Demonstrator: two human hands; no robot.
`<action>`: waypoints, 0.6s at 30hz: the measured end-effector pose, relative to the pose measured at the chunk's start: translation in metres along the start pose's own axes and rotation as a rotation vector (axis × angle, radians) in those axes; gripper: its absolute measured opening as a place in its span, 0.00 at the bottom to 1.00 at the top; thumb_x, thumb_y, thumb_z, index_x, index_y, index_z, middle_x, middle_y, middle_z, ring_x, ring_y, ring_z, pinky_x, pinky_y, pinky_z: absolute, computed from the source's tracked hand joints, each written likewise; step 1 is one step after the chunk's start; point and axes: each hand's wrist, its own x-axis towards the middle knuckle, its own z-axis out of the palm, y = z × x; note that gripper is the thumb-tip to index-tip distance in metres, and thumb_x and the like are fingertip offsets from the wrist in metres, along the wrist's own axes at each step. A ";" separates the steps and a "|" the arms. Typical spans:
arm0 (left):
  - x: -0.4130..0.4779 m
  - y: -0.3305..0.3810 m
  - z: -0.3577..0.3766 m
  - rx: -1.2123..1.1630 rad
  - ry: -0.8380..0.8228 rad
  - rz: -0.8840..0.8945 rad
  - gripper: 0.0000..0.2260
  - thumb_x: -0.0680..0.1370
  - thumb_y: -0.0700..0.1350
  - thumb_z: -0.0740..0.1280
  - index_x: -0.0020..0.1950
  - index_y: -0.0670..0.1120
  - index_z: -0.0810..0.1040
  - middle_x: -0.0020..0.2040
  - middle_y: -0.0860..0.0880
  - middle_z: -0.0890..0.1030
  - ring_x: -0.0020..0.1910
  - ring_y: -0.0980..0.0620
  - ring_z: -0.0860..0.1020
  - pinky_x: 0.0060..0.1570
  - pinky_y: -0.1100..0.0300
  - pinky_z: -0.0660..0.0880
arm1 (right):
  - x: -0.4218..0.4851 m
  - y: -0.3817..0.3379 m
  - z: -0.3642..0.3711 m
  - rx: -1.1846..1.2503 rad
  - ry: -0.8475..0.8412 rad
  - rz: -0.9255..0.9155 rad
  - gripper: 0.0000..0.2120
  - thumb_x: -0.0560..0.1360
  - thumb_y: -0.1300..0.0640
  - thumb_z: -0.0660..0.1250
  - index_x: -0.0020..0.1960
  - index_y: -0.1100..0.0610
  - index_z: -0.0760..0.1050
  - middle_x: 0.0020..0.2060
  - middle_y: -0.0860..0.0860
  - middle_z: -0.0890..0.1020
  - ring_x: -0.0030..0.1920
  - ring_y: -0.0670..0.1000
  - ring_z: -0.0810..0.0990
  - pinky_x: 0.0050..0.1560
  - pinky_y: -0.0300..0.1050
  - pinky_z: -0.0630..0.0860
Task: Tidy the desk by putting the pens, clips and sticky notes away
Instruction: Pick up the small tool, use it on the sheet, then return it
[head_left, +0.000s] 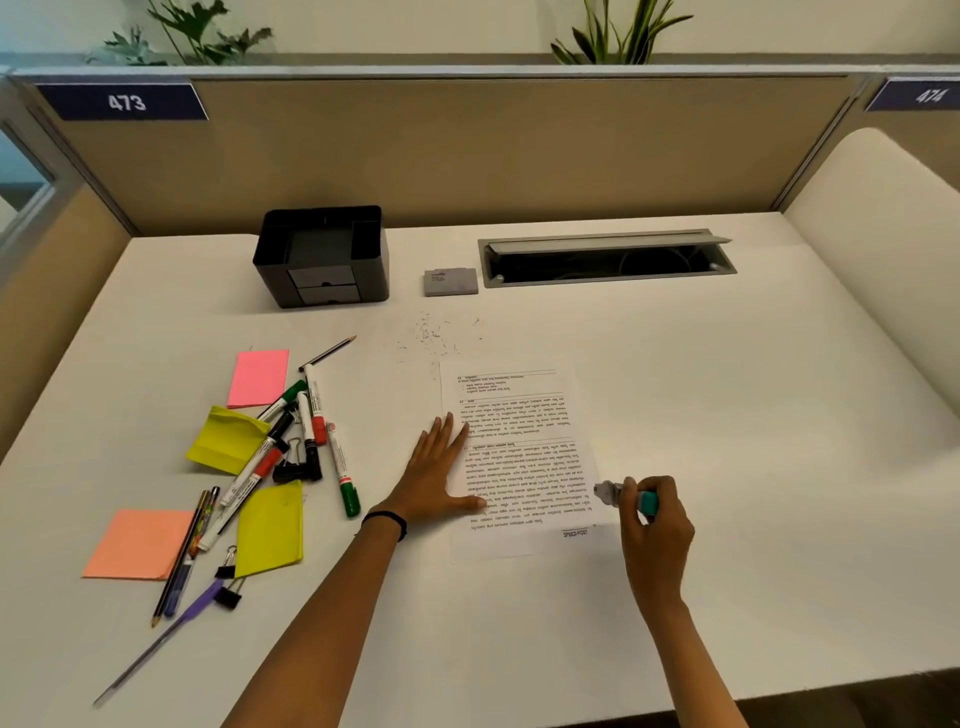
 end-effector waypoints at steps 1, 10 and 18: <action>0.000 0.001 0.000 -0.005 0.003 -0.012 0.51 0.64 0.75 0.60 0.73 0.56 0.32 0.74 0.54 0.30 0.72 0.56 0.28 0.71 0.56 0.32 | 0.003 -0.002 0.000 0.010 0.000 -0.008 0.08 0.73 0.62 0.67 0.40 0.63 0.69 0.30 0.54 0.73 0.29 0.57 0.70 0.29 0.45 0.67; 0.012 -0.001 -0.009 -0.033 0.009 -0.096 0.36 0.79 0.56 0.59 0.75 0.46 0.39 0.76 0.45 0.34 0.75 0.49 0.34 0.71 0.57 0.33 | 0.034 -0.018 0.028 0.105 -0.062 -0.018 0.10 0.75 0.52 0.61 0.40 0.57 0.66 0.28 0.49 0.69 0.27 0.50 0.66 0.28 0.38 0.64; 0.031 -0.020 -0.027 -0.064 0.053 -0.130 0.33 0.80 0.54 0.58 0.75 0.47 0.40 0.76 0.47 0.35 0.75 0.48 0.34 0.70 0.57 0.32 | 0.059 -0.034 0.072 0.178 -0.164 0.080 0.09 0.79 0.55 0.59 0.40 0.51 0.64 0.28 0.47 0.69 0.27 0.45 0.66 0.27 0.33 0.66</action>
